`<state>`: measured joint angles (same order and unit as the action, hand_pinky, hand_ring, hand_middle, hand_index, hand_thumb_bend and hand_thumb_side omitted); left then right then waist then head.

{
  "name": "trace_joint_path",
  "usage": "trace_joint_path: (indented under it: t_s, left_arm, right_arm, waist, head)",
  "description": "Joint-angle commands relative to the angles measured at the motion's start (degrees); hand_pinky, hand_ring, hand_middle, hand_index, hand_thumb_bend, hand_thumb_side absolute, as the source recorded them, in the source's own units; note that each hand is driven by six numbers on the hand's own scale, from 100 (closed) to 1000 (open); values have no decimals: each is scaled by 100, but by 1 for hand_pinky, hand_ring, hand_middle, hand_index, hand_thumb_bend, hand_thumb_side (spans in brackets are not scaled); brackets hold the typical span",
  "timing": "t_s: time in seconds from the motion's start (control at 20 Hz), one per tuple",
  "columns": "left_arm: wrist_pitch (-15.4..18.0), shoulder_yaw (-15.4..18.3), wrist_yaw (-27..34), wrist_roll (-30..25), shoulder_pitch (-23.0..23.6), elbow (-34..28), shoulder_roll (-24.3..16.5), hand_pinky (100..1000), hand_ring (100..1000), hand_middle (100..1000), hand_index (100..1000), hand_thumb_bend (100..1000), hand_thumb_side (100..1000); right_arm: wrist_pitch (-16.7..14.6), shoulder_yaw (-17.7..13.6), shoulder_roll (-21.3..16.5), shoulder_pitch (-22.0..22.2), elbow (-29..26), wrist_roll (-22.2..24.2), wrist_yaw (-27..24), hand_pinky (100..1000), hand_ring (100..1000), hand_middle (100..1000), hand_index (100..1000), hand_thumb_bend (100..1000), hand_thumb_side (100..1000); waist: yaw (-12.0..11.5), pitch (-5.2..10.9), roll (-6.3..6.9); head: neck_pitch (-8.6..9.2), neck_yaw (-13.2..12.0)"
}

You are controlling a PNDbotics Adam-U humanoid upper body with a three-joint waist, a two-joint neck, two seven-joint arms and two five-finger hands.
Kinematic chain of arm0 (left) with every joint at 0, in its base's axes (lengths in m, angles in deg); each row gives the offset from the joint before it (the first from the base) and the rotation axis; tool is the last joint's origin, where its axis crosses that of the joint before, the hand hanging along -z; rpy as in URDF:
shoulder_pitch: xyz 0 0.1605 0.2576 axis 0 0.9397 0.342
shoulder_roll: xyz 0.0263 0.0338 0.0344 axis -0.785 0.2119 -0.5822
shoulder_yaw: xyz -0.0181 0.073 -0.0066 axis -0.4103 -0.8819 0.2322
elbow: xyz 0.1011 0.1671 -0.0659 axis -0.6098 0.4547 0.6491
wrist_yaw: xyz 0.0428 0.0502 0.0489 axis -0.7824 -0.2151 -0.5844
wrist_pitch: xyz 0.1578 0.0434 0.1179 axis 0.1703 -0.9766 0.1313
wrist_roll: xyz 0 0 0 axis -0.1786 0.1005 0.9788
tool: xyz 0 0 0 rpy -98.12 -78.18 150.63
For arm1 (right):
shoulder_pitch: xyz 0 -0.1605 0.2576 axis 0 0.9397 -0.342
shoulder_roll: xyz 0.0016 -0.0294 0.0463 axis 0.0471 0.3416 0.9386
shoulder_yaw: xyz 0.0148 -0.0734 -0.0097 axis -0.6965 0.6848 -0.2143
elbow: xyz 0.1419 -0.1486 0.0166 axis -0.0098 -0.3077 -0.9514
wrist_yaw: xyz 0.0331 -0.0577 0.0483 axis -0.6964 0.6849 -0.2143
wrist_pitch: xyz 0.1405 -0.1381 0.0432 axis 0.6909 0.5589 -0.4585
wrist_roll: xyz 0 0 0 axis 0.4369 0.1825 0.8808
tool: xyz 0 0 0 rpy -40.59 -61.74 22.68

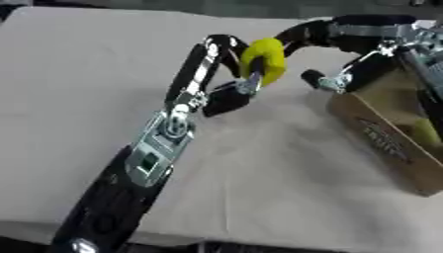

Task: Pick up the objects with one hand, pass them to the other hand, and then place them into the box on the other side of the table.

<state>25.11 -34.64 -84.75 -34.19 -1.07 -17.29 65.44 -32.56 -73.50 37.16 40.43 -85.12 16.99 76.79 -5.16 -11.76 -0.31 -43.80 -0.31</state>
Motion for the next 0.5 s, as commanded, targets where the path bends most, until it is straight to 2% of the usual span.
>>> trace_joint_path:
  t_s: [0.05,0.35,0.5]
  left_arm:
    - [13,48,-46,26,-104,-18,53,623,425,486,591,100,312]
    - [50,32,-40,12,-108,41,118,626,425,486,592,100,312]
    - [53,29,-45,15,-112,93,148,626,424,486,592,100,314]
  right_arm:
    - [90,-50,-149,-104,-188,-23,-108,1000,895,969,950,100,203]
    - [112,-54,-137,-121,-232,-134,-108,1000,874,954,953,100,223]
    - [155,-43,-116,-145,-213,-132,-173,1000,864,951,950,100,276]
  waist:
    - [-9,121,-69]
    - [-32,103,-80]
    - [-49,94,-83]
  head:
    - [-32,2]
    - [-32,99]
    - [-31,140]
